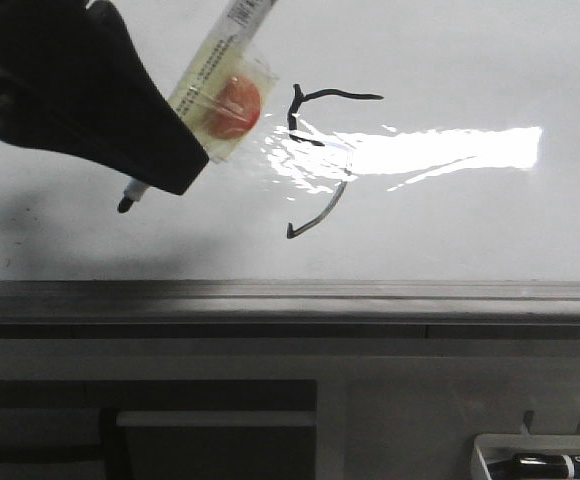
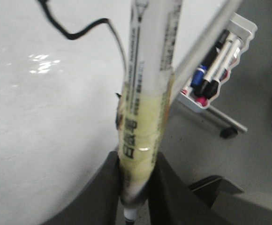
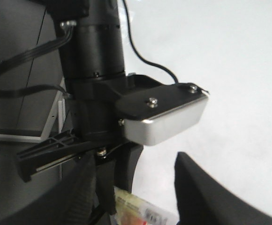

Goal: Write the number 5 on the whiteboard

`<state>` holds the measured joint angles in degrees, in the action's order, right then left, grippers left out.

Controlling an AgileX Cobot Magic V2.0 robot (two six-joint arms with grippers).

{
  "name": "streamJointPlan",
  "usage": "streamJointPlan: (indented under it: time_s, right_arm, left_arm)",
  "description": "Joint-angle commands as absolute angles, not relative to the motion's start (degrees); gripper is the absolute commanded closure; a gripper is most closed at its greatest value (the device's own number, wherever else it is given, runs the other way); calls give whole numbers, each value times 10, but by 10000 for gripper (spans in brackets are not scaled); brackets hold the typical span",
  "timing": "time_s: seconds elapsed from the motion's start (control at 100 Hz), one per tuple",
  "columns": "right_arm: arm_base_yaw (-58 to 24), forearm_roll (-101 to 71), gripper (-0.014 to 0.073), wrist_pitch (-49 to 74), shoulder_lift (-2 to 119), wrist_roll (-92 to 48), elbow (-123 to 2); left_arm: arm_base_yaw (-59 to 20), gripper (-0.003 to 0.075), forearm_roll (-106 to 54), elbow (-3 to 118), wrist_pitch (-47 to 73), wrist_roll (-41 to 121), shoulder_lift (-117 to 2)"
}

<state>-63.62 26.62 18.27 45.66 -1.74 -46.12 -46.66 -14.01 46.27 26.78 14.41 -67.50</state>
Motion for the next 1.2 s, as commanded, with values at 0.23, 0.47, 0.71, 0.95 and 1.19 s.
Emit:
streamJointPlan:
  time_s: [0.23,0.47,0.71,0.95,1.19]
  right_arm:
    - [-598,277,651,279,371,13,-479]
    - [-597,277,651,294,359,26,-478]
    - [-597,277,651,293,359,39,-478]
    - [-597,277,652,294,359,61,-476]
    - [-597,277,652,294,359,72,-476]
  left_arm:
    - [-425,741,-51,480,156,-72,-669]
    - [-425,741,159,480,140,-317,-675]
    - [-425,741,167,480,93,-390,-695]
    - [-427,741,166,480,69,-390,-738]
    - [-427,741,174,480,68,-390,-766]
